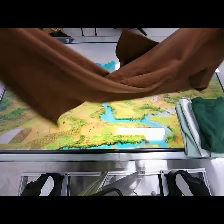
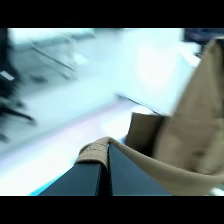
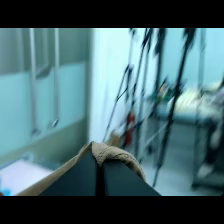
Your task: Fold the shirts.
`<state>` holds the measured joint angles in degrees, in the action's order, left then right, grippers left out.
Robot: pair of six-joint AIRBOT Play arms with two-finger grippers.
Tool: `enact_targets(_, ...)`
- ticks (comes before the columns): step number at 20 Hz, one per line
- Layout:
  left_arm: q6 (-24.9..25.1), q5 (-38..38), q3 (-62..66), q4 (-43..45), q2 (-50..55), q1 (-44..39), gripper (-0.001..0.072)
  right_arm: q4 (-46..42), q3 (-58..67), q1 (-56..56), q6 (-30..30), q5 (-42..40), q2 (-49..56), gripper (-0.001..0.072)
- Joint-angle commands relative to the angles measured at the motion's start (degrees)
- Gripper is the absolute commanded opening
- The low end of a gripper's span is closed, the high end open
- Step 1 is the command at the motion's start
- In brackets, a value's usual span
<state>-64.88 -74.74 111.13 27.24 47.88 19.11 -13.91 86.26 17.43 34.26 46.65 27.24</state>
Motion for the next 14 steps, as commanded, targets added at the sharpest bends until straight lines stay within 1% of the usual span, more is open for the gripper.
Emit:
enact_targets(1,-5.5,3.8,4.8,13.6,-6.6,5.7,0.0013,-1.5,0.9,0.0,-1.5,-5.0,-3.9,0.0021)
enact_targets(2,-6.5,3.8,1.7,15.3,-7.3,6.0,0.0012,-1.9,0.9,0.0,-1.4,-5.0,-3.1,0.0021)
enact_targets(4,-6.0,2.8,-7.1,14.8,-7.5,4.8,0.0013,-2.9,0.8,0.0,-0.4,-2.3,-0.1,0.002)
enact_targets(7,-1.4,1.0,-22.2,14.9,-2.6,0.0,0.0013,-6.3,-1.6,-0.1,7.3,5.2,8.9,0.0019)
enact_targets(8,0.2,1.4,-26.2,15.2,0.3,-1.8,0.0014,-6.4,-4.0,-0.3,8.2,7.5,12.8,0.0019)
enact_targets(10,5.9,4.3,-32.8,15.3,8.7,-5.6,0.0015,-6.5,-10.2,-1.7,7.7,7.8,20.7,0.0019)
enact_targets(11,7.8,6.8,-35.1,15.3,14.4,-7.3,0.0016,-6.5,-12.9,-2.9,5.9,6.5,24.9,0.0018)
enact_targets(12,8.6,9.1,-36.4,15.3,20.3,-8.4,0.0016,-6.5,-15.2,-3.8,3.9,4.2,29.8,0.0019)
enact_targets(14,9.0,12.3,-36.0,15.3,33.7,-9.0,0.0016,-6.2,-16.2,-4.7,2.7,-1.6,39.9,0.0019)
